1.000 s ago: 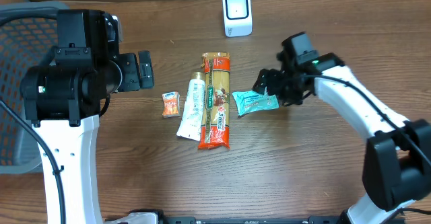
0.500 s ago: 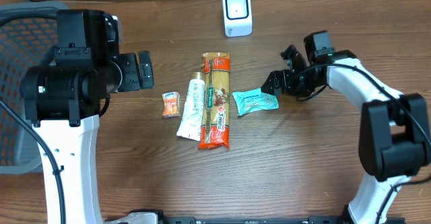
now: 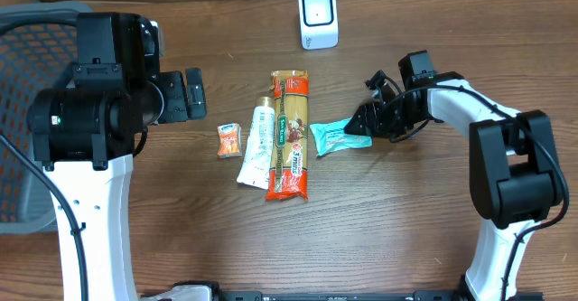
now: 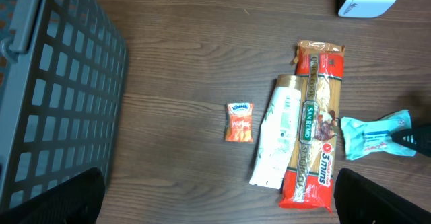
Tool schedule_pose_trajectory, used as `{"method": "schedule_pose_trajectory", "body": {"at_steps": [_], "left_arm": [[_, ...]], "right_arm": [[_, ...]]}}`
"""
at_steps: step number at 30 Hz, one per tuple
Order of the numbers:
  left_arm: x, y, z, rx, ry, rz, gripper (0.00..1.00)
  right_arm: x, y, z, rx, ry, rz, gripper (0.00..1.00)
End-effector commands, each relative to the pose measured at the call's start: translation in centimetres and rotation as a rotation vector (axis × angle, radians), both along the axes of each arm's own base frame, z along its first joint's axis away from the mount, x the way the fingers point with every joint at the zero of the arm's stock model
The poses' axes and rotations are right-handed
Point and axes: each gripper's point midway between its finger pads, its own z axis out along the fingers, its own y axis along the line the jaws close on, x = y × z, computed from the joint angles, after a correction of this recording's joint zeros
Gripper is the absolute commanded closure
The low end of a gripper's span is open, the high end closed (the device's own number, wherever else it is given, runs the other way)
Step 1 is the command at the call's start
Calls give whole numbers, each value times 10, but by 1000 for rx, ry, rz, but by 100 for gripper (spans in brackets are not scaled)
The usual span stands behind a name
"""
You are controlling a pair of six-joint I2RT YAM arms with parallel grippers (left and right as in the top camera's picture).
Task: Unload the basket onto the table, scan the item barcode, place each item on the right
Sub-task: 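Grasp the green wipes pack with the right gripper and lift it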
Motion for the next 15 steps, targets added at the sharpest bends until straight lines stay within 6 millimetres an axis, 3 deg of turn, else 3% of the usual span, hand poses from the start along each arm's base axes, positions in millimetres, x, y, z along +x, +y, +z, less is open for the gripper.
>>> {"method": "schedule_pose_trajectory", "body": {"at_steps": [1,6,8,11,15], "left_arm": [[1,4,0,8,1,17,0],[1,4,0,8,1,17,0],[1,4,0,8,1,17,0],[1,4,0,8,1,17,0],[1,4,0,8,1,17,0]], "right_arm": [[-11,1,-27,-60,48,24,51],[-13,-5,-39,-106,37,21,73],[-16,-5,-45,-101,29,21,75],[-19,-5,-48,-97,31,18,96],[-17,-5,-37,-54,47,7,96]]}}
